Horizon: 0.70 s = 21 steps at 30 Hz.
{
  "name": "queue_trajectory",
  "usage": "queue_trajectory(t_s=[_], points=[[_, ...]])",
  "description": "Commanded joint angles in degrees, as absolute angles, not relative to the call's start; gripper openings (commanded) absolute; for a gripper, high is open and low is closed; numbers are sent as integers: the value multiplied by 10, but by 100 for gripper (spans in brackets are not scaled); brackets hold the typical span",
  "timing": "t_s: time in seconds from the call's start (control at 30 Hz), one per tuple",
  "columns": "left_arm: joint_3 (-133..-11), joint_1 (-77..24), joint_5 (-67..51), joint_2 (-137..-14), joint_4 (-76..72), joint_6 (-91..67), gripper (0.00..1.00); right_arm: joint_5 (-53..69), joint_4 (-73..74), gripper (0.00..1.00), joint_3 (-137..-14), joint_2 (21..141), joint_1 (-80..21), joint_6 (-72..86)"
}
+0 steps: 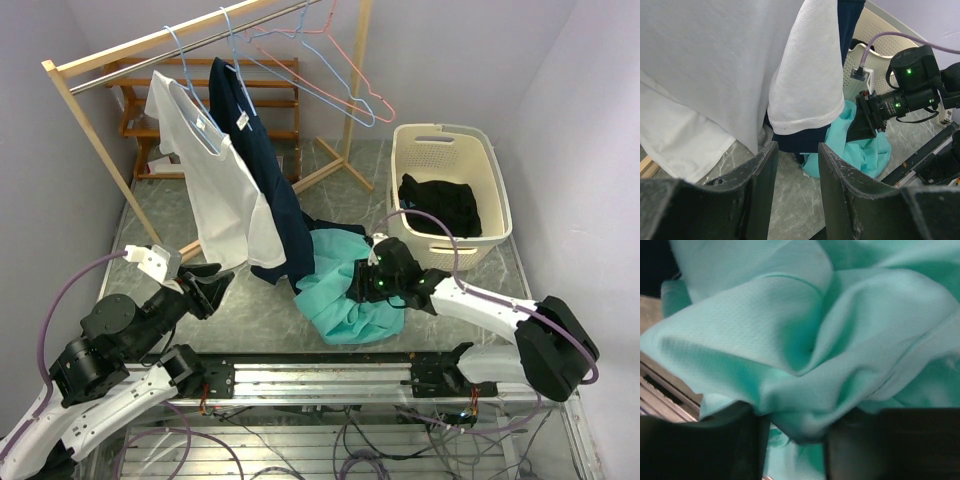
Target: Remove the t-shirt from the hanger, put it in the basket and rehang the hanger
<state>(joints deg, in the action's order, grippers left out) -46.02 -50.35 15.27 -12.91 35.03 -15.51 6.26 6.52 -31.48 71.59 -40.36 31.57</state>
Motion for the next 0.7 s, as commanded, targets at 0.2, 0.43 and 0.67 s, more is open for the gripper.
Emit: queue_trajectory(t_s=[0.2,0.43,0.67], points=[[-462,-503,158,-135,347,-162,49,78,133,5,-477,722,-405,244],[-461,-503,153,-139,346,-161,49,49,245,0,-693,721,-270,221],[-461,-503,148,-145,345,-160,49,89,265,0,-810,719,-105,260]])
